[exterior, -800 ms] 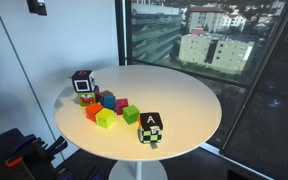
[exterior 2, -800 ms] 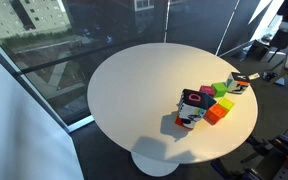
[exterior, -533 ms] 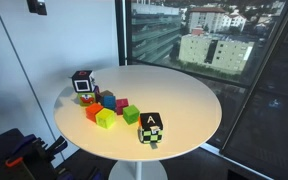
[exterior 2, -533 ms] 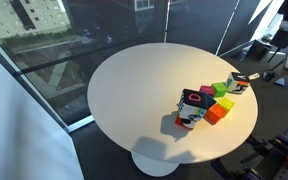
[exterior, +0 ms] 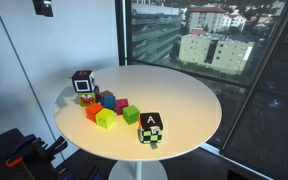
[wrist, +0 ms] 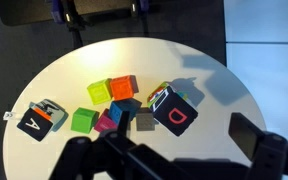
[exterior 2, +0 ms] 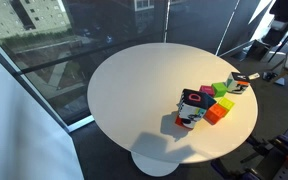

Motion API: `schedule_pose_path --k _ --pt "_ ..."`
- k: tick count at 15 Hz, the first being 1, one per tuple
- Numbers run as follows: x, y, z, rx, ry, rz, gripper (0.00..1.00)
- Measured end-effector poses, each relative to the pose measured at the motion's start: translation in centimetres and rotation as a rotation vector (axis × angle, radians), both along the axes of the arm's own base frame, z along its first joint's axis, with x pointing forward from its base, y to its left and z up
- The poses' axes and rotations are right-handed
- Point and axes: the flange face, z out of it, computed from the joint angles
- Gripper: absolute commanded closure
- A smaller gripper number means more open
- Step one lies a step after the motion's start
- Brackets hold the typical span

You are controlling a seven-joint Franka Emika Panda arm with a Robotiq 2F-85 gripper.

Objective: Pick up the soft block with the letter a on it and put it on the soft block with the letter D on it

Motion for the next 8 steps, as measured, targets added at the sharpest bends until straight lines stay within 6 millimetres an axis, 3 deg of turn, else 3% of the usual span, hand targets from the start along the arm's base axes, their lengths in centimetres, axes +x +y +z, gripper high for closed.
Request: schedule_pose_path --k 8 --pt "2.8 -4.5 -1.5 -0.071 -0.079 -0.069 0.0"
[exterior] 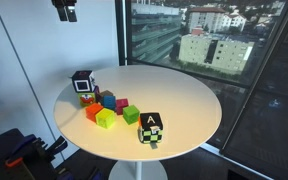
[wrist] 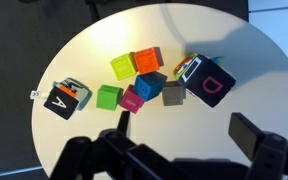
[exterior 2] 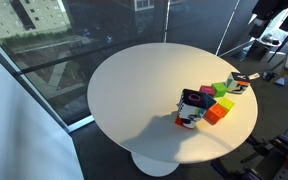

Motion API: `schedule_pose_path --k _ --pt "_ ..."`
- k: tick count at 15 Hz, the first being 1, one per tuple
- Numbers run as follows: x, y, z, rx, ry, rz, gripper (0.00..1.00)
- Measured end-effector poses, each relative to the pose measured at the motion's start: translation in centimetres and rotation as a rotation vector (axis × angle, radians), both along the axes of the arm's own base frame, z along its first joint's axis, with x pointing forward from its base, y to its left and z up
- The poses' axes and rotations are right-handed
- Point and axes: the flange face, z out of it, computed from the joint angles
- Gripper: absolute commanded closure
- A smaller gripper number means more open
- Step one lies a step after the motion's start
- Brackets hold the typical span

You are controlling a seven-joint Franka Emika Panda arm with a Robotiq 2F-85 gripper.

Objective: Pick up the soft block with the letter a on it and put it on the soft block with the letter D on it

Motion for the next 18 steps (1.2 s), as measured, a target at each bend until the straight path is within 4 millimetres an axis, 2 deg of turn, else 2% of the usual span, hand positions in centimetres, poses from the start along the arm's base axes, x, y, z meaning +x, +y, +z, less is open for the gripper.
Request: schedule_pose_path --k 4,13,18 --pt "2.3 -3.1 -2.3 -0.024 0.002 -0.058 0.0" --pt "7.4 -9.1 -10.1 -0.051 0.031 -0.256 0.0" --pt "9.6 -12.2 -12.7 -0.045 -0.007 -0.297 0.0"
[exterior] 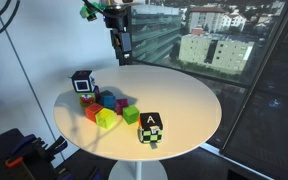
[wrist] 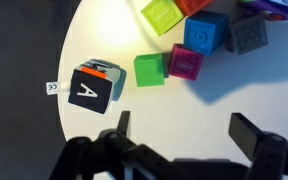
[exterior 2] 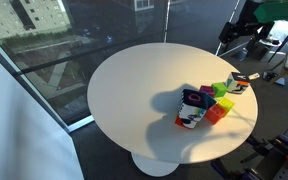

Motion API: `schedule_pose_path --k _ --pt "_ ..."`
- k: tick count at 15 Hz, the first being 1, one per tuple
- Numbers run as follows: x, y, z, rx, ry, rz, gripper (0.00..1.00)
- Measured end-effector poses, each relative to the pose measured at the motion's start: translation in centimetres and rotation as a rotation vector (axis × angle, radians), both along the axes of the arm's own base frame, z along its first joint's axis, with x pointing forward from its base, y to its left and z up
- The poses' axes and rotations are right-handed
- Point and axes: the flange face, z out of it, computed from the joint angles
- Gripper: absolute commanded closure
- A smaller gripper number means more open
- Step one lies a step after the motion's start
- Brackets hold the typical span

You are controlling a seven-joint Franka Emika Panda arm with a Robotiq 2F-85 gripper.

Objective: Pick up the soft block with the letter a on it and put it on the soft block with the letter D on it

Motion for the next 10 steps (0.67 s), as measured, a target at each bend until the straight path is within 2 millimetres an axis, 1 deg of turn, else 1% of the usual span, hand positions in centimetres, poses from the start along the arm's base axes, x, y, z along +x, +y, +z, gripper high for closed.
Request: schedule_pose_path --k 6,8,10 --pt "1.9 -3.8 -1.4 -0.05 0.01 -0.029 0.0" --pt "2.3 -4.5 -1.4 -0.061 0.009 -0.04 0.0" --pt "2.4 -4.6 -1.4 -0.064 0.008 -0.044 0.0"
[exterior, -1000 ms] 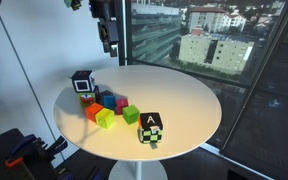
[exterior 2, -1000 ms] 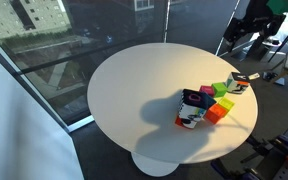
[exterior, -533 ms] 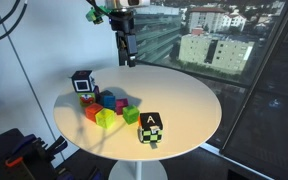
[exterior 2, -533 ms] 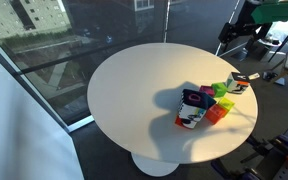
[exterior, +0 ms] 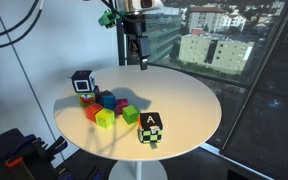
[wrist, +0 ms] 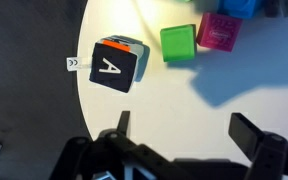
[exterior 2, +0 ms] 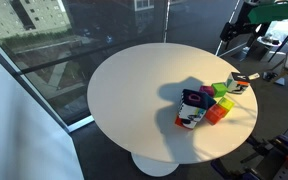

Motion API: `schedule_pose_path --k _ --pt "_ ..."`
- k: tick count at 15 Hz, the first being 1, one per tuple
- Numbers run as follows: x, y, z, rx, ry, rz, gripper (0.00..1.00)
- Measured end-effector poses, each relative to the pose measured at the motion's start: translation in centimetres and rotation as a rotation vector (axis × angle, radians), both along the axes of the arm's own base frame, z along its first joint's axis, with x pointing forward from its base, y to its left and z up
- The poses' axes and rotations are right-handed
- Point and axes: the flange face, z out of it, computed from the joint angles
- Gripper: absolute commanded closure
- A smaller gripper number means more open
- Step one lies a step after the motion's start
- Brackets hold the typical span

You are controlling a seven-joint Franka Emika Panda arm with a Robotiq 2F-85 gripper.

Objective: Pick up the soft block with the letter a on it and put it on the soft block with the letter D on it

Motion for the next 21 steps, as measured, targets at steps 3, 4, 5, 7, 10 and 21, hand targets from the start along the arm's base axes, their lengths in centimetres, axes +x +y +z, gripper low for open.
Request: schedule_pose_path --k 3,4,5,7,10,21 --pt "0.0 0.0 0.1 0.0 -0.002 0.0 0.0" --pt "0.0 0.0 0.1 0.0 -0.002 0.0 0.0" --pt "0.1 0.0 0.1 0.0 -0.002 0.0 0.0" --pt "0.0 0.0 0.0 0.0 0.0 0.0 0.0" --pt "0.0 -0.3 -1.0 0.003 0.02 -0.007 0.0" --pt "-1.5 -6.5 -6.3 0.007 0.111 -0.161 0.0"
